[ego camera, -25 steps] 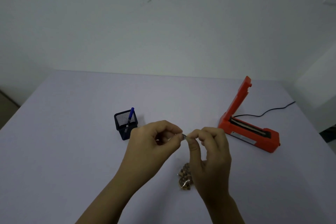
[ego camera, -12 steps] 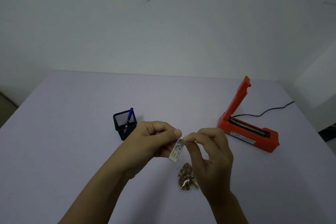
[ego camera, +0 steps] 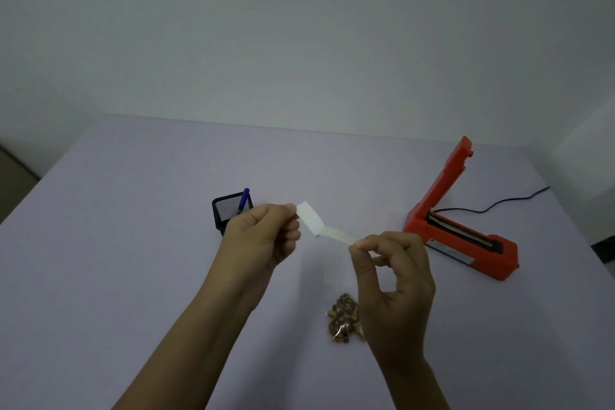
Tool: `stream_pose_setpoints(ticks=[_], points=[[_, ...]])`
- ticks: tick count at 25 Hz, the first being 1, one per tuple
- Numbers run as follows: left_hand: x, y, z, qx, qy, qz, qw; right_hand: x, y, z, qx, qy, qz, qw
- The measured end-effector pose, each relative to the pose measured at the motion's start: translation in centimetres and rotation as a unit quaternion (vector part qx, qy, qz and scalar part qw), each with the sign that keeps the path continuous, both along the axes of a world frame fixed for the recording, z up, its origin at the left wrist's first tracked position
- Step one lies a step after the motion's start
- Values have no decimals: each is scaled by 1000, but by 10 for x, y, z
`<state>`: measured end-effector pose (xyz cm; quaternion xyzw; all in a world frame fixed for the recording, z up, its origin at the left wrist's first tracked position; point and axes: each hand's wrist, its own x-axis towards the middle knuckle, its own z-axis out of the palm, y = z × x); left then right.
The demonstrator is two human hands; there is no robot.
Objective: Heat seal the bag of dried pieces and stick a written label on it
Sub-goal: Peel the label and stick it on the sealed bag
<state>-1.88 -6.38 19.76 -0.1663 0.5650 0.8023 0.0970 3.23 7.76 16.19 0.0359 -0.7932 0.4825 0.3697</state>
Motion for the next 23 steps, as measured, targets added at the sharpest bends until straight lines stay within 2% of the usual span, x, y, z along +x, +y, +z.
stream_pose_setpoints(ticks=[2, 3, 5, 8, 12, 16, 20, 21, 23], points=[[-5, -9, -18, 27, -25, 52, 998, 0, -2, 0, -68, -59, 1, 996], [-7, -15, -32, 11, -30, 50, 998, 0, -2, 0, -106, -94, 3, 990], [-11, -29, -70, -110, -36, -19, 993, -4, -2, -5, -185, -181, 19, 966], [-19, -59, -141, -332, -60, -105, 936, -10, -3, -16, -269, -299, 42, 915], [-27, -90, -205, -494, -50, -148, 855, -17, -9, -32, -298, -362, 39, 882], [-22, -95, -228, -556, -24, -142, 819, -26, 1, -44, -295, -394, 32, 870], [-18, -84, -219, -595, 52, 4, 802, -41, 31, -58, -301, -417, 20, 857], [-18, -73, -213, -583, 72, 17, 809, -45, 39, -63, -296, -431, 19, 852], [-23, -40, -205, -506, 75, -15, 859, -55, 55, -78, -275, -466, 25, 841]])
